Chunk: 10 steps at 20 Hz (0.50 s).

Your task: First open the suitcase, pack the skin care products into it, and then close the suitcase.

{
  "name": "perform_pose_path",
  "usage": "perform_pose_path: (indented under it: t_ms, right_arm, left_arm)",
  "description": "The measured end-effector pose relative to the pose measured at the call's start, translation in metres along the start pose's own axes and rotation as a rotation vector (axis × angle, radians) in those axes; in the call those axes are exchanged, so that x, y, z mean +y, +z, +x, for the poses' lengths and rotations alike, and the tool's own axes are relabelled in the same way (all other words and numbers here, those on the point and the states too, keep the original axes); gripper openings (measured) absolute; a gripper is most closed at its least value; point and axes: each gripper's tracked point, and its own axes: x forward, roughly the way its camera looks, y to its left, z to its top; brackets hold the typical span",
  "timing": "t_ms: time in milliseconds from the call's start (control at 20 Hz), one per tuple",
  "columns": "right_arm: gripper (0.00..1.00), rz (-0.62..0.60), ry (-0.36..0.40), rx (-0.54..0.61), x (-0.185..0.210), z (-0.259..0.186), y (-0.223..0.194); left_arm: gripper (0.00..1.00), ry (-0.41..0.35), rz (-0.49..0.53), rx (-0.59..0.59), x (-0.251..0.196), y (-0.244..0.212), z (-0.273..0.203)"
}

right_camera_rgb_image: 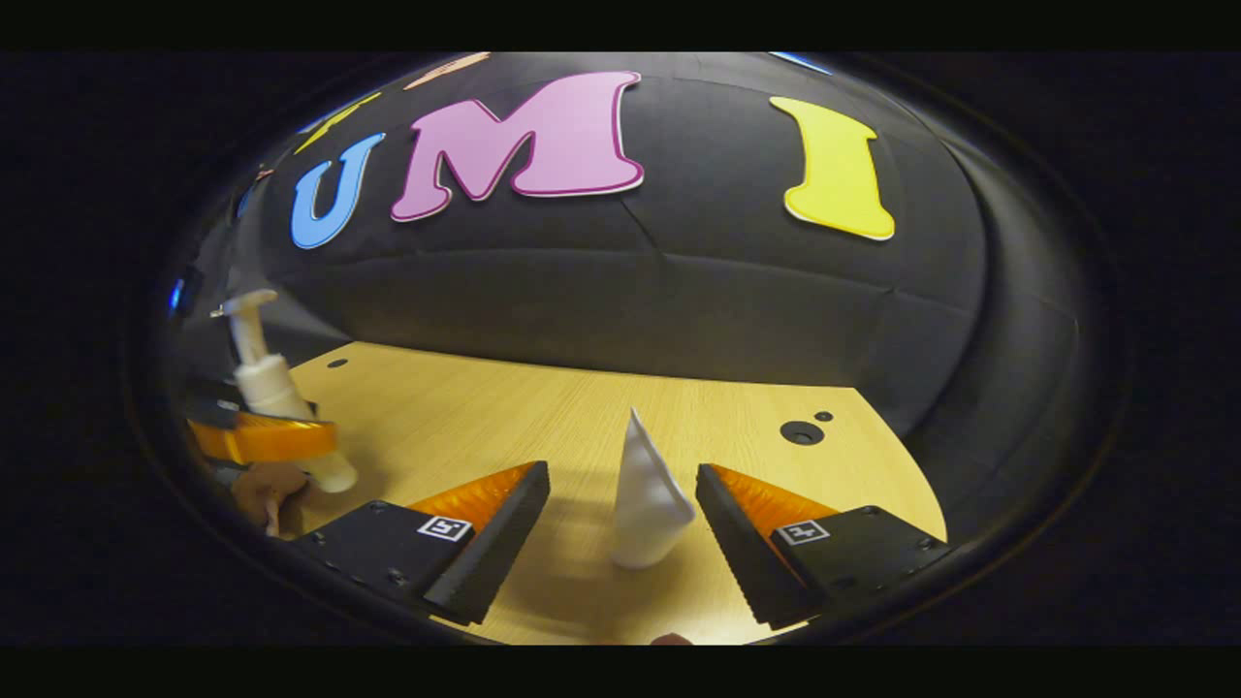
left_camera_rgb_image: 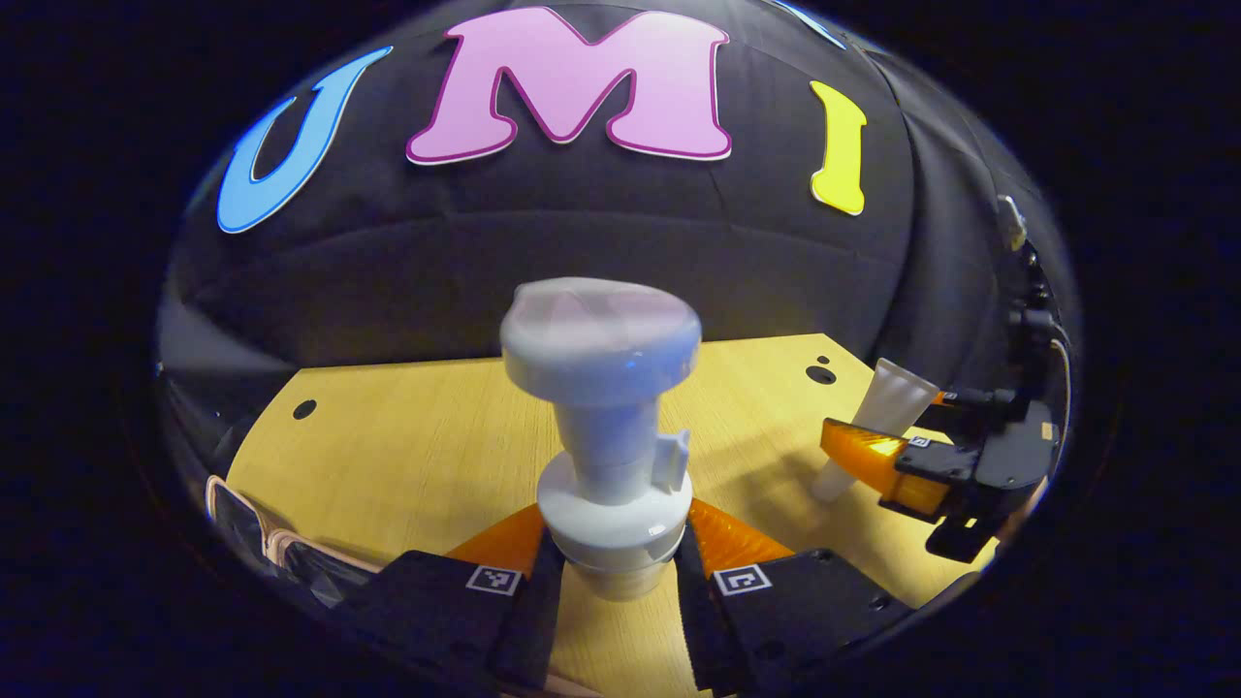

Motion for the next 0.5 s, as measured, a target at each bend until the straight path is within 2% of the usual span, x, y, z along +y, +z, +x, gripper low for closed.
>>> perform_pose_path:
  t_ms: [50,100,200,250,300,350,400,500]
  right_arm:
    - [0.97,0.013,-0.001,0.01,0.0,0.008,-0.005]
    - [0.74,0.011,-0.036,0.039,-0.01,0.015,-0.015]
    - [0.29,0.03,-0.04,0.0,-0.012,0.018,-0.007]
    - [0.34,0.027,-0.045,-0.008,-0.012,0.019,-0.006]
    - [0.28,0.022,-0.05,-0.009,-0.013,0.019,-0.005]
    - [0.31,0.022,-0.047,-0.006,-0.012,0.019,-0.006]
    - [0.26,0.017,-0.045,0.0,-0.011,0.018,-0.007]
    - [0.28,0.018,-0.035,0.023,-0.011,0.012,-0.007]
  left_arm:
    - [0.57,-0.003,-0.003,-0.003,0.003,0.003,-0.009]
    - [0.57,-0.004,-0.004,0.004,0.005,0.003,-0.017]
    - [0.57,-0.005,0.003,0.019,0.008,0.001,-0.032]
    - [0.57,-0.003,0.008,0.025,0.011,0.001,-0.037]
    - [0.57,-0.001,0.013,0.031,0.013,0.002,-0.042]
    - [0.57,-0.001,0.013,0.038,0.016,0.001,-0.047]
    - [0.57,0.0,0.005,0.049,0.02,0.001,-0.054]
    - [0.57,0.009,-0.03,0.08,0.032,0.0,-0.067]
